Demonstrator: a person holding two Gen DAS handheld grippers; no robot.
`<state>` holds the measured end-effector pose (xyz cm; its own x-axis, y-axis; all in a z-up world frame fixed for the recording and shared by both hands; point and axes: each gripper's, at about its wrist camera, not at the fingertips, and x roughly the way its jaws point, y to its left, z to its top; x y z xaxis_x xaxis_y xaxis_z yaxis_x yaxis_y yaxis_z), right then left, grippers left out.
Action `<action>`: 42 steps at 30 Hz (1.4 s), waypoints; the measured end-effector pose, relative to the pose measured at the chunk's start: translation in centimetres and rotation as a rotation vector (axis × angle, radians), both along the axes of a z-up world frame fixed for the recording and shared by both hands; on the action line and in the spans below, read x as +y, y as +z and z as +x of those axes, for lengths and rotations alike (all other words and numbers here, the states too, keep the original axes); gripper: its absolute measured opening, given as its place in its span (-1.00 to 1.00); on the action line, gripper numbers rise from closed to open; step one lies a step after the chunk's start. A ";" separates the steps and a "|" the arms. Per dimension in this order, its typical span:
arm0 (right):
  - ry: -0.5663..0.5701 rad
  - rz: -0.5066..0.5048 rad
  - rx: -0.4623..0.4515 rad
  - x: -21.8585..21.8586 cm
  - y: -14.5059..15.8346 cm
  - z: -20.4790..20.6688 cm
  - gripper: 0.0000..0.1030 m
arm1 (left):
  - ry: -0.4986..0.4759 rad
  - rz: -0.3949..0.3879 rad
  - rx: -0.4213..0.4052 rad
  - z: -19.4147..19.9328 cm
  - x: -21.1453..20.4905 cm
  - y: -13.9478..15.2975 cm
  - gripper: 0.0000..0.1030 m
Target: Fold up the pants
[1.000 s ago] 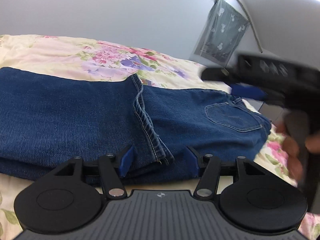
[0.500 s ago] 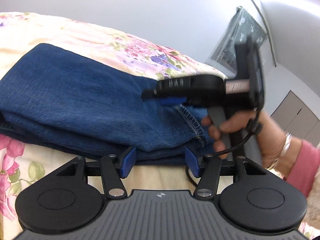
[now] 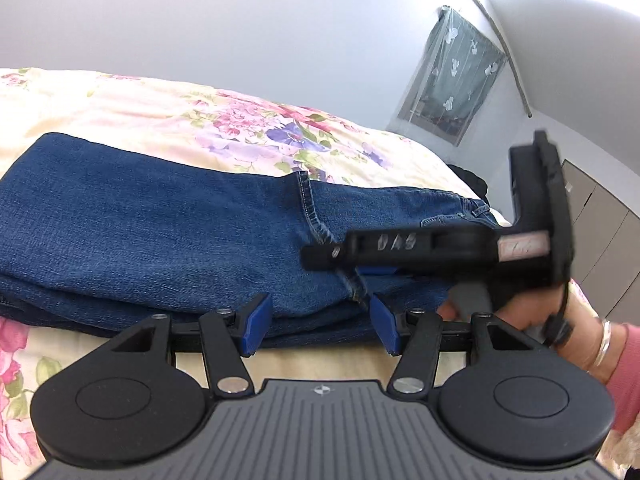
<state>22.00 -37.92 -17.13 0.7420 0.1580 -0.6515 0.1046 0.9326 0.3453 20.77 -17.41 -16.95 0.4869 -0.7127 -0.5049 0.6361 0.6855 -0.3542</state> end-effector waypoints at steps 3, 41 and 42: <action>0.015 0.008 0.003 -0.5 -1.0 -0.3 0.06 | 0.005 0.041 -0.017 0.0 -1.2 0.0 0.26; -0.125 -0.170 -0.065 -3.1 1.9 -11.1 0.32 | -0.075 0.532 -0.462 -4.0 -8.7 -1.8 -0.79; -0.125 -0.170 -0.065 -3.1 1.9 -11.1 0.32 | -0.062 0.496 -0.436 -3.6 -8.3 -1.6 -0.80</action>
